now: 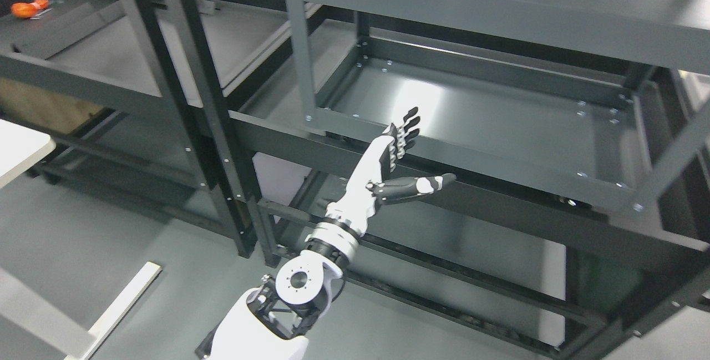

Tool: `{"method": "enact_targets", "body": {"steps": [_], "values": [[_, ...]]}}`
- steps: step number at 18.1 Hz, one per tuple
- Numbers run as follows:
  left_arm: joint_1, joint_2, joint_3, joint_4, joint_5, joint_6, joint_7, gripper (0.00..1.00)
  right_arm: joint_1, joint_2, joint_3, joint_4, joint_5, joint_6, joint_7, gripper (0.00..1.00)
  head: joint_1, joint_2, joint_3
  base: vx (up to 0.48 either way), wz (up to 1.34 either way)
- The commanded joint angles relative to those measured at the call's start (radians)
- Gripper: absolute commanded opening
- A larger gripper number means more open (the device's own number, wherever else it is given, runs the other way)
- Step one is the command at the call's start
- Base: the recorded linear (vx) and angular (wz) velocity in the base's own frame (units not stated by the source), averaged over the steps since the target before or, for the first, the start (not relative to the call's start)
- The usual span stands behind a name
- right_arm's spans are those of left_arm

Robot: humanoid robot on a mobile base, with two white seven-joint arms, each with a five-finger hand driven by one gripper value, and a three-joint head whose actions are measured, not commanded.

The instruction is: Place yellow IKEA cup on middle right shelf

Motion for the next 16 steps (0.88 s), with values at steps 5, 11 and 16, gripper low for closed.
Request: {"method": "enact_targets", "body": {"steps": [5,11,16], "values": [[0.21,0.017,0.341,0.02,-0.068,0.002,-0.04,0.99,0.011,-0.017,0.017,0.0,-0.025,0.001,-0.215,0.99,0.0,0.0,0.0,0.136,0.45],[0.234,0.017,0.332,0.023,-0.068,0.005,-0.048,0.99,0.011,-0.017,0.017,0.0,-0.025,0.001,-0.215,0.99,0.0,0.0,0.0,0.188,0.49],[0.248,0.017,0.369,0.011,-0.07,0.015,-0.062,0.99,0.011,-0.017,0.017,0.0,-0.025,0.001,-0.215,0.99,0.0,0.0,0.0,0.194,0.34]]}}
